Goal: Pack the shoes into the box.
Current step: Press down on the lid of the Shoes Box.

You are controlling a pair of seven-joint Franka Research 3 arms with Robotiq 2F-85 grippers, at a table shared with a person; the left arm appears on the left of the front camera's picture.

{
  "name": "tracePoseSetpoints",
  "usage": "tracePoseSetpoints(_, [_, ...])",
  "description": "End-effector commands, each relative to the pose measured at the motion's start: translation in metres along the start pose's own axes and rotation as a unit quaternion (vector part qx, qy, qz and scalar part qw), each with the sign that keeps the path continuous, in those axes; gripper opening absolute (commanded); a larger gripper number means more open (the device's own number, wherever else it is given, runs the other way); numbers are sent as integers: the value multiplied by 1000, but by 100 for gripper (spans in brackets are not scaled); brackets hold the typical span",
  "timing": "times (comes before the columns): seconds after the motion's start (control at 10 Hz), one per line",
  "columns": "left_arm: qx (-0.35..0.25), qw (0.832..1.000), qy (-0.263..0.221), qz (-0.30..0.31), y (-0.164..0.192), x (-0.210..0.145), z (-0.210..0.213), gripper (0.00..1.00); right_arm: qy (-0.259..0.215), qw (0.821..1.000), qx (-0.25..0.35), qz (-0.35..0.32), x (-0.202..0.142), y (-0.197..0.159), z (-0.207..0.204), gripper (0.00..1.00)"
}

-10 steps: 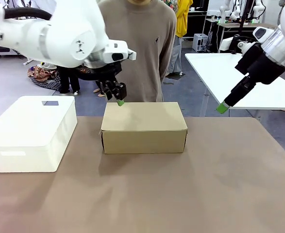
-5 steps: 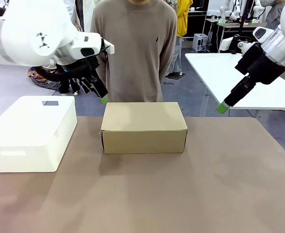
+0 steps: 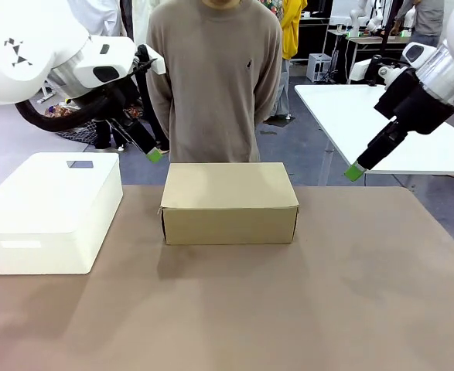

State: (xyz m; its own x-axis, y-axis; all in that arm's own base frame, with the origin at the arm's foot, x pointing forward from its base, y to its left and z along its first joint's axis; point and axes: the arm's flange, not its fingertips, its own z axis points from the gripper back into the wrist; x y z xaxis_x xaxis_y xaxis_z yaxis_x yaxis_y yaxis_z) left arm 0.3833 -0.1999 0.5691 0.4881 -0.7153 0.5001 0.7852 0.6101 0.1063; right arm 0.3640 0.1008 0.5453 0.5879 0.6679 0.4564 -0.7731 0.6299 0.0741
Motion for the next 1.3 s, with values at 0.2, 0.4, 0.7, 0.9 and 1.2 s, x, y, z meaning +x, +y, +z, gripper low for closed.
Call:
tracePoseSetpoints(0.2, [-7,1000,-2,-1,0,-2,2,100,3,1000,-6,-1,0,0,1,86])
tracePoseSetpoints(0.4, [-7,1000,-2,-1,0,-2,2,100,3,1000,-6,-1,0,0,1,86])
tracePoseSetpoints(0.7, [-7,1000,-2,-1,0,-2,2,100,3,1000,-6,-1,0,0,1,86])
tracePoseSetpoints(0.9, [-7,1000,-2,-1,0,-2,2,100,3,1000,-6,-1,0,0,1,86])
tracePoseSetpoints(1.2, [-7,1000,-2,-1,0,-2,2,100,3,1000,-6,-1,0,0,1,86])
